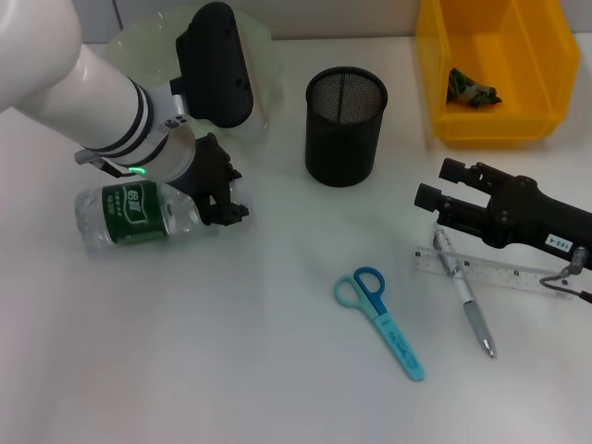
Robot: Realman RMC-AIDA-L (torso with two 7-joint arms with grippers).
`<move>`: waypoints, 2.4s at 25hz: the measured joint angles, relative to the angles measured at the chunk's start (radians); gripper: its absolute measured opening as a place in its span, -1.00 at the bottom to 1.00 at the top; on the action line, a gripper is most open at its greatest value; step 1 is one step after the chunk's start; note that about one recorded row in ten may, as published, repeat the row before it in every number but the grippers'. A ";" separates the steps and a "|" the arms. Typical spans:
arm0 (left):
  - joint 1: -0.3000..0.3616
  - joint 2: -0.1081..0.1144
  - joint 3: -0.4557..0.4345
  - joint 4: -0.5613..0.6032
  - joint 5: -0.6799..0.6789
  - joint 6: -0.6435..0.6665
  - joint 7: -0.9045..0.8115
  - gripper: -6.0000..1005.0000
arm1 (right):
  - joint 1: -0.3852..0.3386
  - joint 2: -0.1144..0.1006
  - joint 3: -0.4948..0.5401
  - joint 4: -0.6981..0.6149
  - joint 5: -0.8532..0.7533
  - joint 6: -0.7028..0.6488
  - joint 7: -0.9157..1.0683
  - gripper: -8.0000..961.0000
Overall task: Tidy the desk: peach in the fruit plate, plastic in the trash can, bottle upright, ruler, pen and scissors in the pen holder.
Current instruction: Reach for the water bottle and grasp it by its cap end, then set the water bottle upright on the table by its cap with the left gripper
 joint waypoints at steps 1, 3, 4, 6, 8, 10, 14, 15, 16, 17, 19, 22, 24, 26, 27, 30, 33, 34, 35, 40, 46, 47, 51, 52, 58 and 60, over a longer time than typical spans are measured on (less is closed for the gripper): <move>-0.001 0.000 0.000 0.001 -0.001 0.000 -0.001 0.02 | 0.002 0.000 0.000 0.000 0.000 0.002 0.000 0.60; -0.001 0.000 0.001 0.005 -0.003 0.001 -0.002 -0.07 | 0.003 0.001 0.000 0.000 0.000 0.005 0.000 0.60; 0.001 0.000 0.002 0.016 -0.007 0.004 -0.004 -0.11 | 0.004 0.001 0.000 0.000 0.001 0.009 0.000 0.60; 0.003 0.000 0.003 0.029 -0.009 0.008 -0.006 -0.11 | 0.004 0.001 0.000 0.000 0.003 0.011 0.000 0.60; 0.012 0.000 0.000 0.058 -0.010 0.020 -0.012 -0.11 | 0.005 0.001 0.000 0.000 0.007 0.014 0.000 0.60; 0.027 0.003 -0.020 0.107 -0.039 0.046 -0.015 -0.11 | 0.005 0.001 0.000 0.000 0.013 0.015 0.000 0.60; 0.069 0.007 -0.048 0.207 -0.088 0.072 -0.019 -0.11 | 0.013 0.002 0.002 0.000 0.015 0.027 0.000 0.60; 0.089 0.007 -0.059 0.250 -0.100 0.080 -0.022 -0.11 | 0.015 0.002 0.002 0.002 0.015 0.029 0.000 0.60; 0.089 0.007 -0.059 0.250 -0.100 0.080 -0.022 -0.11 | 0.015 0.002 0.002 0.002 0.015 0.029 0.000 0.60; 0.114 0.007 -0.069 0.305 -0.122 0.088 -0.027 -0.11 | 0.017 0.001 0.002 0.003 0.015 0.030 0.000 0.60; 0.169 0.009 -0.093 0.404 -0.169 0.102 -0.040 -0.11 | 0.023 0.001 0.002 0.006 0.015 0.036 0.000 0.60; 0.201 0.009 -0.113 0.442 -0.200 0.105 -0.044 -0.11 | 0.027 0.001 0.002 0.008 0.015 0.040 0.000 0.60; 0.213 0.009 -0.122 0.452 -0.217 0.106 -0.046 -0.11 | 0.032 0.001 0.002 0.011 0.015 0.041 0.000 0.60; 0.227 0.009 -0.134 0.460 -0.235 0.106 -0.046 -0.11 | 0.033 0.001 0.002 0.012 0.015 0.041 0.000 0.60; 0.251 0.010 -0.163 0.468 -0.276 0.107 -0.045 -0.11 | 0.035 0.001 0.002 0.014 0.015 0.041 0.000 0.60; 0.271 0.011 -0.193 0.468 -0.331 0.108 -0.035 -0.11 | 0.041 0.001 0.001 0.022 0.015 0.041 0.000 0.60; 0.299 0.011 -0.244 0.457 -0.396 0.104 -0.011 -0.11 | 0.045 0.001 0.002 0.025 0.015 0.041 0.000 0.60; 0.309 0.011 -0.256 0.455 -0.417 0.101 0.003 -0.11 | 0.046 0.001 0.001 0.025 0.015 0.042 0.000 0.60; 0.309 0.011 -0.256 0.455 -0.417 0.101 0.003 -0.11 | 0.046 0.001 0.001 0.025 0.015 0.042 0.000 0.60; 0.330 0.011 -0.278 0.435 -0.457 0.093 0.029 -0.11 | 0.046 0.002 0.001 0.026 0.015 0.045 0.000 0.60; 0.330 0.011 -0.278 0.387 -0.477 0.073 0.039 -0.11 | 0.046 0.001 -0.002 0.029 0.015 0.050 0.000 0.60; 0.330 0.011 -0.278 0.387 -0.477 0.073 0.039 -0.11 | 0.046 0.001 -0.002 0.030 0.015 0.050 0.000 0.60; 0.330 0.011 -0.278 0.370 -0.489 0.061 0.041 -0.11 | 0.046 0.001 -0.003 0.031 0.015 0.052 -0.002 0.60; 0.331 0.011 -0.279 0.350 -0.513 0.046 0.059 -0.11 | 0.046 0.001 -0.004 0.032 0.015 0.052 -0.003 0.60; 0.332 0.011 -0.281 0.345 -0.518 0.038 0.069 -0.11 | 0.046 0.001 -0.005 0.033 0.015 0.052 -0.005 0.60; 0.332 0.011 -0.281 0.344 -0.518 0.033 0.069 -0.11 | 0.045 0.001 -0.004 0.033 0.015 0.052 -0.006 0.60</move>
